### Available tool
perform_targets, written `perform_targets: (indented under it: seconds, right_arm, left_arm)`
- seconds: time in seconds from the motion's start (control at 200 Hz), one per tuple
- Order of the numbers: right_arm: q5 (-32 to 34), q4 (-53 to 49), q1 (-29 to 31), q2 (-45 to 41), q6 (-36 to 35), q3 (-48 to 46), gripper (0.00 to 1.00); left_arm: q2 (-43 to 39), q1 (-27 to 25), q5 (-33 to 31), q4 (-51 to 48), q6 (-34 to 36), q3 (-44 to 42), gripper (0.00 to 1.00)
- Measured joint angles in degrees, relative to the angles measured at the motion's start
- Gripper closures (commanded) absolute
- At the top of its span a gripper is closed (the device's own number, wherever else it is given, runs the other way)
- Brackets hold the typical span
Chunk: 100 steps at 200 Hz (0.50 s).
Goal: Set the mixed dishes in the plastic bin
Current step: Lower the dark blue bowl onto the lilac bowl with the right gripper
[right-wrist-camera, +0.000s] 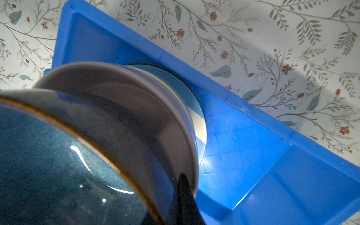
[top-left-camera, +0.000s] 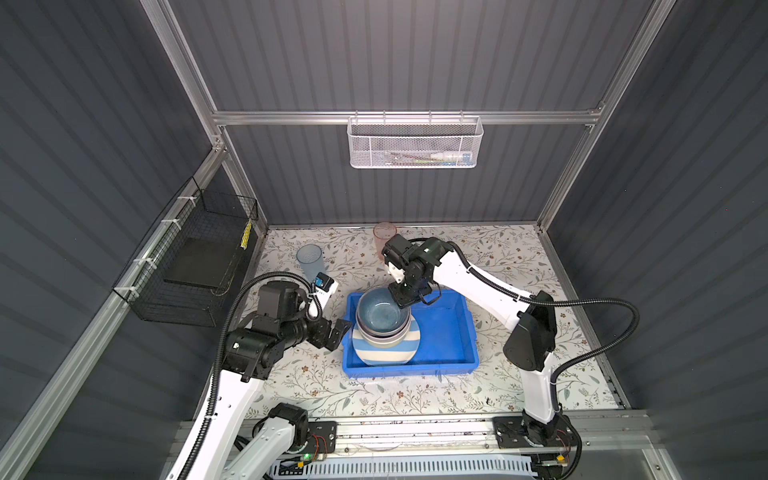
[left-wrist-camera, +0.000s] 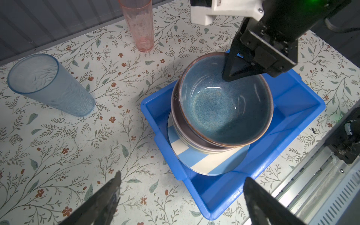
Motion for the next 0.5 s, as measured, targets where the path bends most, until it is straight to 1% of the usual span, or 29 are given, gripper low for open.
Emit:
perform_targets:
  seconds: [0.24, 0.36, 0.5]
  right_arm:
    - [0.94, 0.76, 0.17, 0.07, 0.63, -0.63, 1.0]
    - [1.42, 0.87, 0.22, 0.13, 0.63, -0.63, 0.95]
    - [2.03, 0.9, 0.5, 0.39, 0.63, -0.63, 0.94]
  left_arm:
    - [0.0, 0.0, 0.0, 0.0, -0.37, 0.0, 0.0]
    - [0.15, 0.0, 0.0, 0.0, -0.42, 0.0, 0.0]
    - [1.29, 0.0, -0.02, -0.02, -0.66, 0.33, 0.0]
